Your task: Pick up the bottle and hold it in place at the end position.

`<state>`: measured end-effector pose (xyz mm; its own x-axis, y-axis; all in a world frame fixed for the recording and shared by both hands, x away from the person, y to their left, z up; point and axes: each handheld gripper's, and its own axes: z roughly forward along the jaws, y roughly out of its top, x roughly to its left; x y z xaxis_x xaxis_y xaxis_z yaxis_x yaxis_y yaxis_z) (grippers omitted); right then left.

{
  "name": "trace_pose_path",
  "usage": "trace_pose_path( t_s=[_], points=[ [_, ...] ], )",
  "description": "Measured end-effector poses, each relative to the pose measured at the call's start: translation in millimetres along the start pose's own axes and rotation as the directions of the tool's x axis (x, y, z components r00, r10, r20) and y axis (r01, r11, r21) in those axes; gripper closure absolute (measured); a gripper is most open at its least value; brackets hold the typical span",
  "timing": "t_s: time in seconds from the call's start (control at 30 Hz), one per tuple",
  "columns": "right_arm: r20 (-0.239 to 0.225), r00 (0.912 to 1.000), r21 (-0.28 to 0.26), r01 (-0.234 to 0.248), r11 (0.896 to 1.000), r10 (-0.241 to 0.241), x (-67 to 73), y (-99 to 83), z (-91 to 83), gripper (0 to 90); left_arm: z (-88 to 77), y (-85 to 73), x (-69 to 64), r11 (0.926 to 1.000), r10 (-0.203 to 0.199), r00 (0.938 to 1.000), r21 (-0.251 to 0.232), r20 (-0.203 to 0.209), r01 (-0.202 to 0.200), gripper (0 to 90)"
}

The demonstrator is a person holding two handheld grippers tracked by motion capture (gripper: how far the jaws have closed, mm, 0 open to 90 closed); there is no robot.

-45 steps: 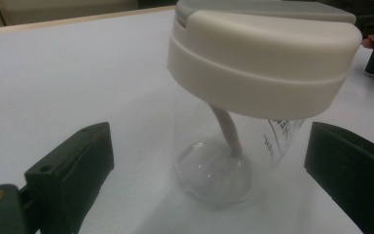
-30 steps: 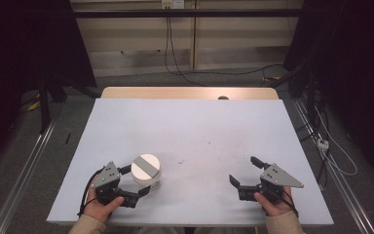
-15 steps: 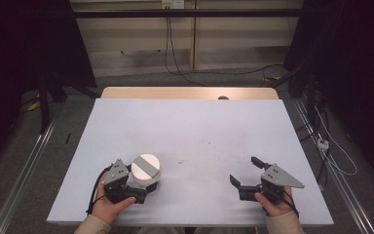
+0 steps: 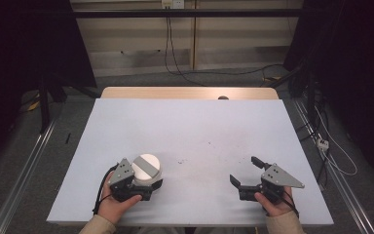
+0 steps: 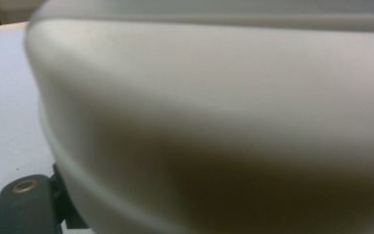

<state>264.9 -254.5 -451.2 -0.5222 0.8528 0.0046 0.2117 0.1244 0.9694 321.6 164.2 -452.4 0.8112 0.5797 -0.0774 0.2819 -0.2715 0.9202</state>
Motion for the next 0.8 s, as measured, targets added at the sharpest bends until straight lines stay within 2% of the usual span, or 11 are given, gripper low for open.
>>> trace_pose_path(
  t_s=[0.27, 0.33, 0.4, 0.8],
  points=[
    [-0.001, 1.0, -0.002, 0.002, 1.0, -0.002, 0.0, 0.2, 0.2, 2.5, -0.8, 0.2, 2.2, 0.9999, 0.001, 0.9999, -0.016, 0.012, -0.001, 17.5],
    [0.0, 1.0, -0.003, 0.004, 1.0, -0.004, -0.1, 0.3, 0.1, 2.5, -1.9, 1.3, 3.4, 0.9993, 0.002, 0.9999, -0.037, 0.014, -0.001, 17.7],
    [0.0, 1.0, -0.002, 0.004, 1.0, -0.004, -0.1, 0.3, 0.1, 2.4, -3.5, 4.2, 3.8, 0.9983, 0.02, 0.9997, -0.054, 0.01, -0.02, 17.9],
    [0.006, 1.0, -0.003, 0.004, 1.0, -0.004, -0.3, 0.6, 1.4, 2.4, 3.2, 13.3, 9.6, 0.9949, 0.005, 0.9999, -0.101, 0.009, -0.004, 18.3]
  ],
)
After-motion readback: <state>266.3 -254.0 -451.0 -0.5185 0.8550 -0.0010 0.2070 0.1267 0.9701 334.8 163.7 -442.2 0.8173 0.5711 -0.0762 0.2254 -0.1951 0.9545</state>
